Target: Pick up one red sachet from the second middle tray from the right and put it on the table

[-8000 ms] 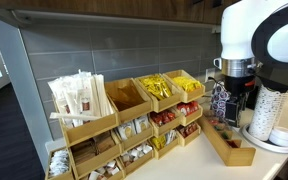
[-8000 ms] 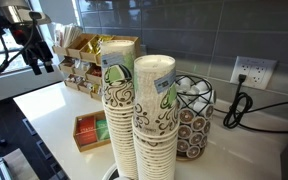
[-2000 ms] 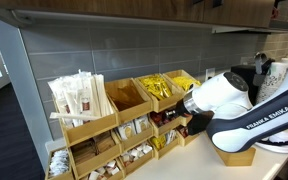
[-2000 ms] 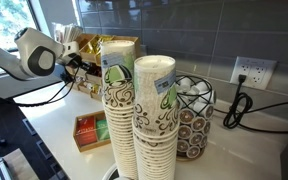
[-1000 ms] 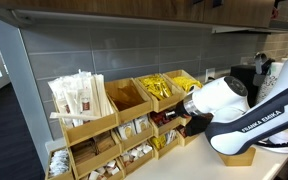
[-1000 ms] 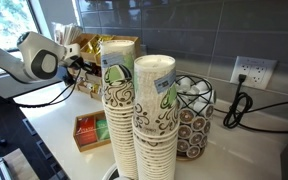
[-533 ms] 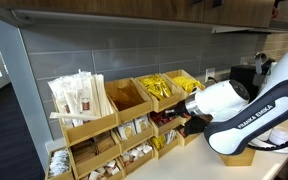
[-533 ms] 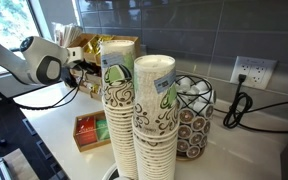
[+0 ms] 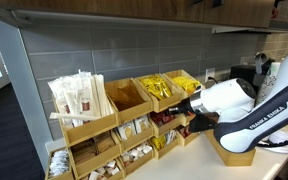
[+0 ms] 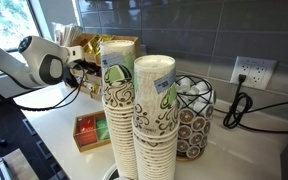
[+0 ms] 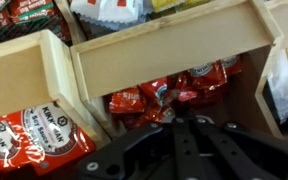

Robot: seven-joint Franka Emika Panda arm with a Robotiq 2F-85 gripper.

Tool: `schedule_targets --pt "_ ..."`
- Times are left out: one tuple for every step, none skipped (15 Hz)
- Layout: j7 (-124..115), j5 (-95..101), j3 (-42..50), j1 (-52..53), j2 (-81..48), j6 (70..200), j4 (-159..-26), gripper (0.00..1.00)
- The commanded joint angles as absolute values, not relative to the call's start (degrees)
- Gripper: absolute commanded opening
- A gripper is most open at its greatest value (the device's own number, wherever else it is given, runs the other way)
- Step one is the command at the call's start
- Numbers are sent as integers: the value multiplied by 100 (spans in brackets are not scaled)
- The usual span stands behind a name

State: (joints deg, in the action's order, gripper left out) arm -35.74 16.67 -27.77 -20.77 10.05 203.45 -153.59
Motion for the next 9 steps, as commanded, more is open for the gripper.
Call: schedule_targets --pt "-4076 2374 -2216 -1763 1396 20410 -15633 0" --pt "-4244 2665 -2013 -1627 1427 20453 -15658 0" --pt "-4407 2939 -1818 -1494 1467 20453 -15683 0" --pt "-4633 3287 -1581 -1320 1488 20442 -15709 0" --pt "-4825 3605 -1370 -1183 1528 20449 -15735 0" --pt "-5005 3912 -1171 -1060 1565 20490 -15756 0" --pt "-5174 4199 -983 -957 1616 20512 -15776 0" --pt "-5342 4483 -800 -864 1669 20531 -15797 0" --pt "-5487 4763 -629 -787 1724 20531 -15813 0"
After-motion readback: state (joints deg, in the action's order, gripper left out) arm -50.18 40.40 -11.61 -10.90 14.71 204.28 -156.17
